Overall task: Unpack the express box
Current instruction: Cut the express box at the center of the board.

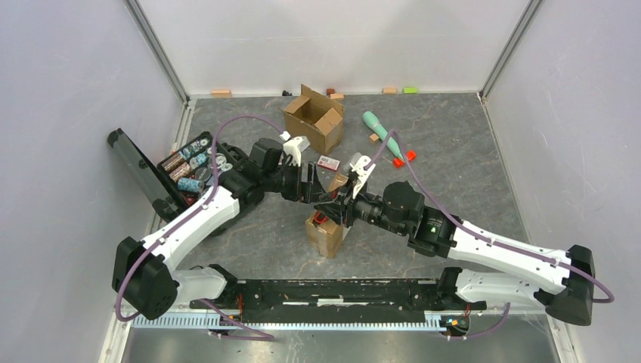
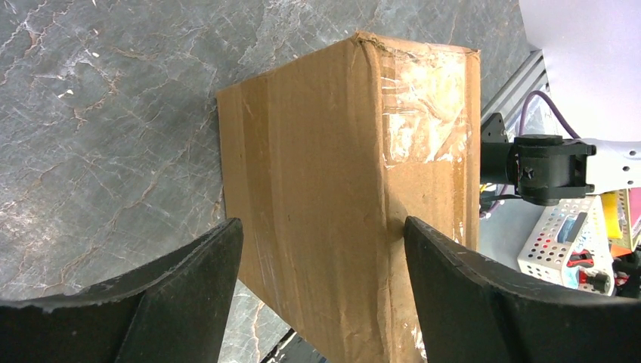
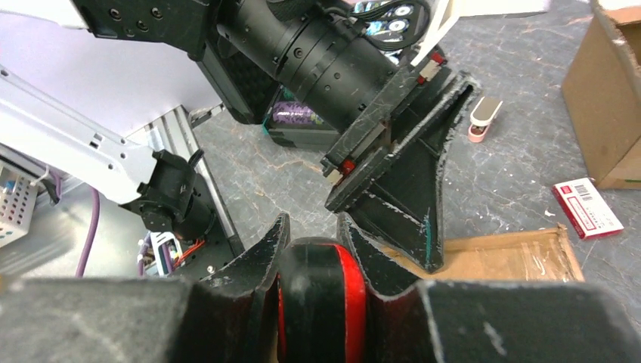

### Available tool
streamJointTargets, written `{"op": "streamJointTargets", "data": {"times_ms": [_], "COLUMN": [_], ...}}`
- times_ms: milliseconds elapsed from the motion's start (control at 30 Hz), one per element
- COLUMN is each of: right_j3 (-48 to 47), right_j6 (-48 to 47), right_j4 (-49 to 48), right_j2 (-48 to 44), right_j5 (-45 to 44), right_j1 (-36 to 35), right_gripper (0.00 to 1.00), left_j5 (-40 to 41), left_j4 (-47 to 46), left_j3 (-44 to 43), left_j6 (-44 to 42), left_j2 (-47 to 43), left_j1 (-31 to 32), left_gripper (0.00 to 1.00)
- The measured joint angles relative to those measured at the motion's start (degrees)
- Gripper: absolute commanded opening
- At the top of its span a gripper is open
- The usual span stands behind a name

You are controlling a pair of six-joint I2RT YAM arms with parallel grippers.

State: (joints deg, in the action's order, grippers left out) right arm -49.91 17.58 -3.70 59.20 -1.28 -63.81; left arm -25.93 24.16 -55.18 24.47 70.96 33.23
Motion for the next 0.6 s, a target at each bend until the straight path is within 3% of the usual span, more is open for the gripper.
{"op": "streamJointTargets", "data": {"times_ms": [600], "right_j3": [9.1], "right_j6": [0.7], "right_j4": [-13.4], "right_j2": [-4.7], "right_j5": [-5.4], "right_j1": [-1.4], "right_gripper": [0.00], "left_j5": [-0.3], "left_j4": [-1.0], "left_j3": [1.0], "left_j6": [0.2], "left_j2": [-0.7], "left_j1": [0.0], "left_gripper": [0.83]}}
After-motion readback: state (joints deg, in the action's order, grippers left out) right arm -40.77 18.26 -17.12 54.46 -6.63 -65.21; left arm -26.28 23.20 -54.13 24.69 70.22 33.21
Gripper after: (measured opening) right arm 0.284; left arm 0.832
